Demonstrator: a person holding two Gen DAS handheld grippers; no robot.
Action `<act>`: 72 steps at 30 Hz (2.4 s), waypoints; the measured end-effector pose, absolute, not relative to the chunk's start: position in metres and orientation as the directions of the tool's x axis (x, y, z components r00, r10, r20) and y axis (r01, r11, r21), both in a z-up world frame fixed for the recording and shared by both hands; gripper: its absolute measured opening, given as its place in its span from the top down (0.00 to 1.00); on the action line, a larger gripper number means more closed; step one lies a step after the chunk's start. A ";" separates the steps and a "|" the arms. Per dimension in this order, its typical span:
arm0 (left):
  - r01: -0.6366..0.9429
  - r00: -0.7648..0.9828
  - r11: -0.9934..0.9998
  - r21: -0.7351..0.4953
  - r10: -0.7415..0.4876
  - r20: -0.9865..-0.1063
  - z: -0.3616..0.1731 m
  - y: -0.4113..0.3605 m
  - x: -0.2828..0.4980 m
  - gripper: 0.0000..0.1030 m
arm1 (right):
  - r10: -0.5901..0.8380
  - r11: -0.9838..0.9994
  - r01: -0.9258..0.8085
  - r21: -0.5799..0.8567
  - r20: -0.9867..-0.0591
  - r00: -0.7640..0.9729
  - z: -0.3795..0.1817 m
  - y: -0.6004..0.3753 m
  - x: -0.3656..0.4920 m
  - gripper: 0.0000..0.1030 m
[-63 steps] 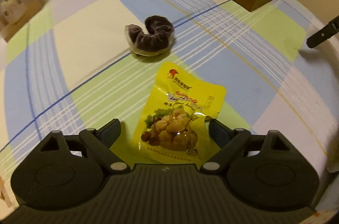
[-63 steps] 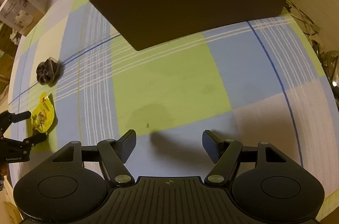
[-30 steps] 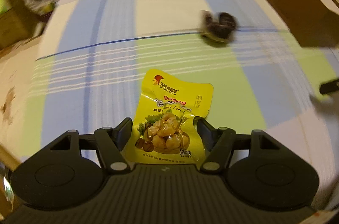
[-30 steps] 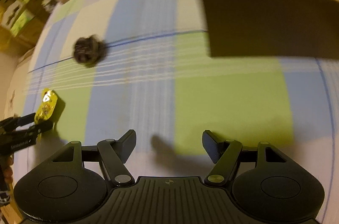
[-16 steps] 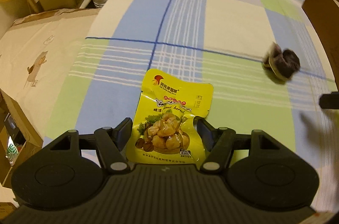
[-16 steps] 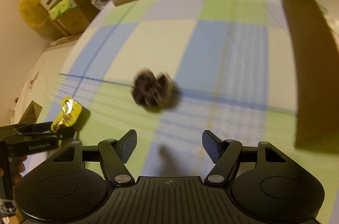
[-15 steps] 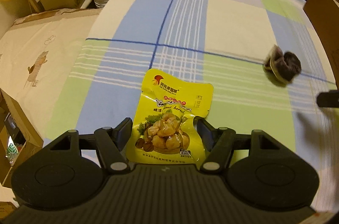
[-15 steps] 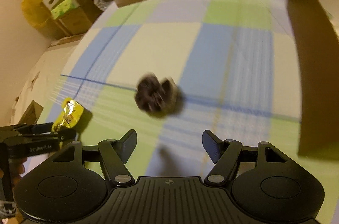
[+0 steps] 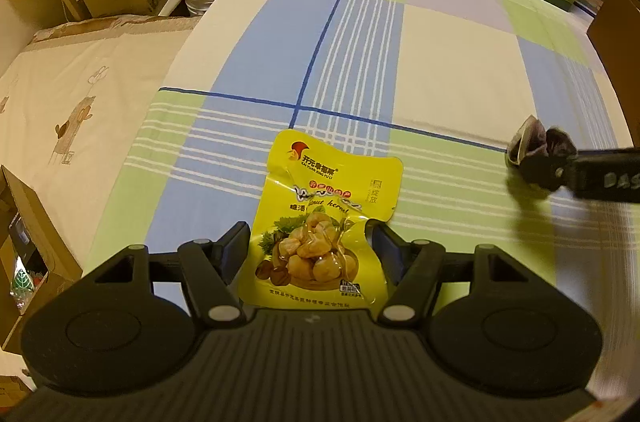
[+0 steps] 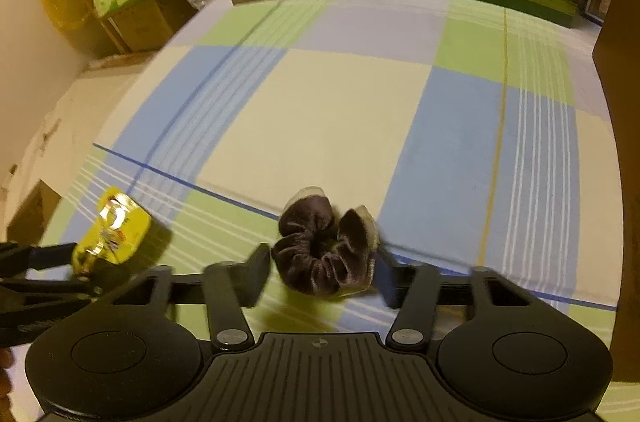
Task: Organize objects
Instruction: 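Grasp the yellow snack packet with the left tool while the right tool grasps the brown scrunchie, then carry the snack packet and scrunchie into the open box and release both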
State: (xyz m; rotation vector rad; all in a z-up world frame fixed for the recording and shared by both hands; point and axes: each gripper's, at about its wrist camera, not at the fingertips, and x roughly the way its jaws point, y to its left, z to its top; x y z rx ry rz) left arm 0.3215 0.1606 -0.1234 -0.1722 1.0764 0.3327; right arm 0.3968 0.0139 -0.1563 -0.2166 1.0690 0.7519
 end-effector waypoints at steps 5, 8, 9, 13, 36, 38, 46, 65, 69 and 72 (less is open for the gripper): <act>-0.357 0.426 0.934 0.024 0.185 -0.886 -0.123 0.160 0.323 0.39 | 0.461 0.731 -0.655 0.191 -0.846 0.269 -0.158 0.008 0.399 0.70; -0.350 0.426 0.936 0.025 0.183 -0.886 -0.122 0.157 0.324 0.39 | 0.472 0.722 -0.663 0.200 -0.842 0.261 -0.155 0.002 0.399 0.78; -0.346 0.426 0.938 0.025 0.181 -0.886 -0.122 0.156 0.324 0.39 | 0.478 0.720 -0.662 0.206 -0.840 0.258 -0.155 0.000 0.399 0.80; -0.330 0.432 0.944 0.025 0.174 -0.885 -0.120 0.150 0.324 0.39 | 0.501 0.715 -0.657 0.241 -0.832 0.239 -0.150 -0.011 0.394 0.83; -0.196 0.520 0.981 -0.006 0.099 -0.848 -0.075 0.090 0.304 0.39 | 0.562 0.755 -0.558 0.345 -0.778 0.279 -0.093 -0.120 0.351 0.85; -0.172 0.529 0.985 -0.009 0.085 -0.844 -0.071 0.079 0.303 0.39 | 0.564 0.761 -0.546 0.350 -0.773 0.291 -0.087 -0.132 0.347 0.85; -0.063 0.566 0.998 -0.019 0.020 -0.824 -0.053 0.030 0.304 0.39 | 0.558 0.793 -0.487 0.366 -0.758 0.338 -0.068 -0.184 0.333 0.85; 0.146 0.623 0.989 -0.019 -0.107 -0.775 -0.017 -0.092 0.322 0.38 | 0.537 0.837 -0.395 0.379 -0.707 0.460 -0.028 -0.298 0.325 0.85; 0.164 0.639 0.986 -0.018 -0.120 -0.760 -0.008 -0.111 0.331 0.38 | 0.533 0.840 -0.397 0.369 -0.694 0.484 -0.017 -0.314 0.334 0.85; 0.172 0.648 0.985 -0.018 -0.127 -0.751 -0.002 -0.125 0.341 0.38 | 0.533 0.841 -0.406 0.358 -0.681 0.502 -0.009 -0.324 0.344 0.85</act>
